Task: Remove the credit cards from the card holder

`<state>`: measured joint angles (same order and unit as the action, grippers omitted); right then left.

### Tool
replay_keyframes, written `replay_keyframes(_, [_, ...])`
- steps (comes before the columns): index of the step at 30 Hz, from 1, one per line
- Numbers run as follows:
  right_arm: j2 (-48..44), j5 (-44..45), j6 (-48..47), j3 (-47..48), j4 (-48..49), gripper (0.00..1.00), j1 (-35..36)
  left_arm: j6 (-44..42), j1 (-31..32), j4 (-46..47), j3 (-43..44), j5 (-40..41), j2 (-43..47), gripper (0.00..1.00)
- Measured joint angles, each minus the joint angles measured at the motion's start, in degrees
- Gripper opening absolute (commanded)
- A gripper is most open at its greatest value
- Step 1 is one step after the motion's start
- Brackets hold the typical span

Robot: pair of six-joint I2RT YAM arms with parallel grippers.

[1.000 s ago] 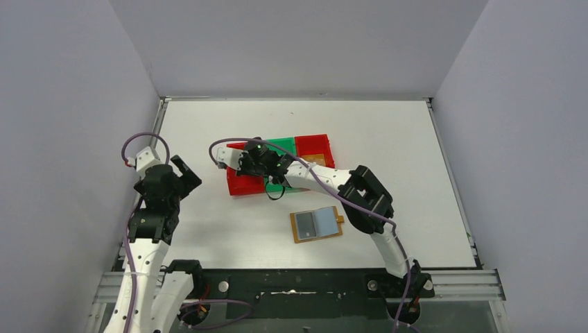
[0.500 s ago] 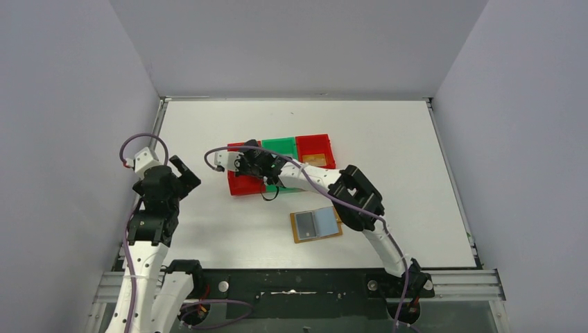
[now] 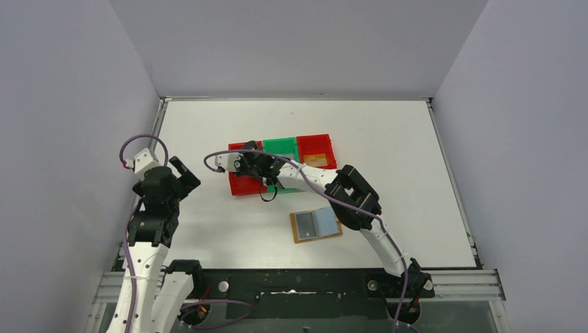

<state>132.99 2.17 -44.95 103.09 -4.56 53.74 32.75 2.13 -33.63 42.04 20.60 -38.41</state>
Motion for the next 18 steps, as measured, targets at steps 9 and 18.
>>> replay_keyframes(9, [2.2, 0.0, 0.0, 0.8, 0.6, 0.42, 0.0, 0.0, 0.0, 0.0, 0.0, 0.0, 0.0, 0.85])
replay_keyframes(18, [2.4, -0.3, 1.4, 0.8, 0.6, 0.55, -0.1, 0.0, 0.0, 0.0, -0.2, -0.2, 0.0, 0.85])
